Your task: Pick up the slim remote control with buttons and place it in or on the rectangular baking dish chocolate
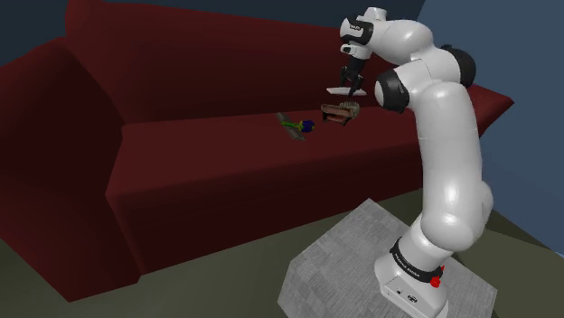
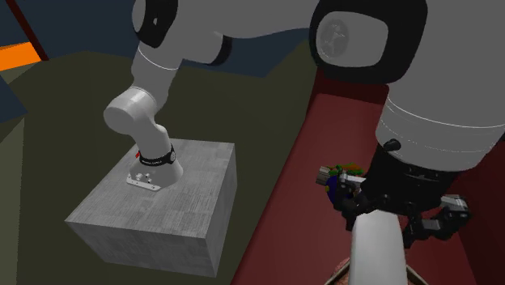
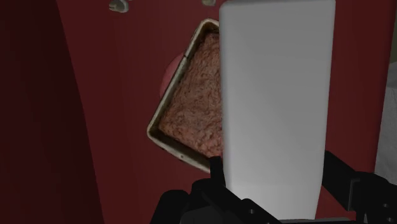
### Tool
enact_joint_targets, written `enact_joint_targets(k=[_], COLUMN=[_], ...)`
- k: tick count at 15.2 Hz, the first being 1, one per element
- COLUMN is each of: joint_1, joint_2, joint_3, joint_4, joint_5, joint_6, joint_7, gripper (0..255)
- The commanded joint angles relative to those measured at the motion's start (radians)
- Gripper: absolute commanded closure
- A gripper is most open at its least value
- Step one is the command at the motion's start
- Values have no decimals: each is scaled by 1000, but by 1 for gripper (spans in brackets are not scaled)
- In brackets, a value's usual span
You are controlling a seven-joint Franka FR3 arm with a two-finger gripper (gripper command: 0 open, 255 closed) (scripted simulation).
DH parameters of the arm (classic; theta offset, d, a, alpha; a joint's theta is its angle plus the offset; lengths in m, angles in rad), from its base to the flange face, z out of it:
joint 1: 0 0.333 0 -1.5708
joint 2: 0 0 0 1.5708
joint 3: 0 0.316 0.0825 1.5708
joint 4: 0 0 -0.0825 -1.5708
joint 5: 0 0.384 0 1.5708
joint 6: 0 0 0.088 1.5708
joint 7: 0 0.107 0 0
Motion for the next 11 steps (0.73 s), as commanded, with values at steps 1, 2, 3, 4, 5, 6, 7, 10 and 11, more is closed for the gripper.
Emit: enact_joint_targets(k=[1,2,3,4,5,6,7,10,11], joint_1=[-114,-192,-263,-244,-228,-214,-202,-171,-163], joint_2=[109,182,247,235,226,220,214,203,201], joint_3=[44,73,101,96,92,88,85,79,78], joint_4=[198,348,490,448,411,379,351,277,256], joint_5=[53,81,102,97,95,93,91,89,88], joint_6=[-76,-133,-185,-162,-140,-121,-103,-53,-38], joint_7=[15,39,67,58,51,44,38,23,19], gripper=[255,255,255,255,255,255,255,255,255])
